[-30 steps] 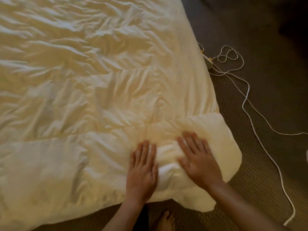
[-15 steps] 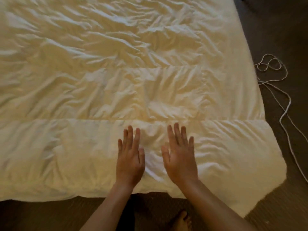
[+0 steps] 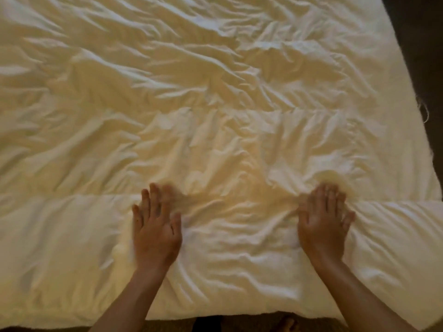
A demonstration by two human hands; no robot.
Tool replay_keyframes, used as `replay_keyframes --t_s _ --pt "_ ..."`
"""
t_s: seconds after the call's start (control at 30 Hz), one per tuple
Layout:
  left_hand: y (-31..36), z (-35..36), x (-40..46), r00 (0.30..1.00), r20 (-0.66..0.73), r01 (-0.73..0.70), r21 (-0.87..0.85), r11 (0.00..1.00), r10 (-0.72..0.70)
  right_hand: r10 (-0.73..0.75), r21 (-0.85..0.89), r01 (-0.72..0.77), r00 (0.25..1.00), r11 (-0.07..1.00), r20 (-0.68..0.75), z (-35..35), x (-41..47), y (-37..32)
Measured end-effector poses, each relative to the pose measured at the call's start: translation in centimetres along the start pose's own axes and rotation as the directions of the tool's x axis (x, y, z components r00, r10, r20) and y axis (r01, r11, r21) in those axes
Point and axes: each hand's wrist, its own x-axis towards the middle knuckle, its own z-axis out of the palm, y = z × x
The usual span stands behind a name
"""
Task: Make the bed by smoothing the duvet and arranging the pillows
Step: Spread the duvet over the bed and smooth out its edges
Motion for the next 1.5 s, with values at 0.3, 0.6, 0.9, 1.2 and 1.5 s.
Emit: replay_keyframes --t_s 0.3,0.6,0.9,1.2,1.5 --pt "3.4 0.9 11.4 0.889 0.120 -0.452 0.070 0.889 0.442 -0.491 -0.056 0.497 0.866 0.866 0.099 4.4 2.7 -13.1" --pt "-1.0 -3.8 23.3 0.985 -0.062 -0.160 -0.009 0.987 0.159 0.099 0.024 -0.097 0.990 0.995 -0.098 -0.6 15.5 -12.0" --pt "5.6 -1.4 33.9 0.915 0.056 -0.404 0.098 0.909 0.401 -0.430 -0.123 0.443 0.895 0.888 0.120 1.3 23.9 -20.3" --pt "6.2 -5.1 42.3 0.956 -0.150 -0.260 -0.031 0.965 0.253 -0.112 0.046 0.125 0.971 0.991 -0.209 -2.0 34.1 -23.0" --pt "0.8 -3.7 44.8 0.950 -0.017 -0.305 0.183 0.935 0.313 -0.103 -0.180 0.089 0.992 0.980 -0.068 0.0 34.7 -20.9"
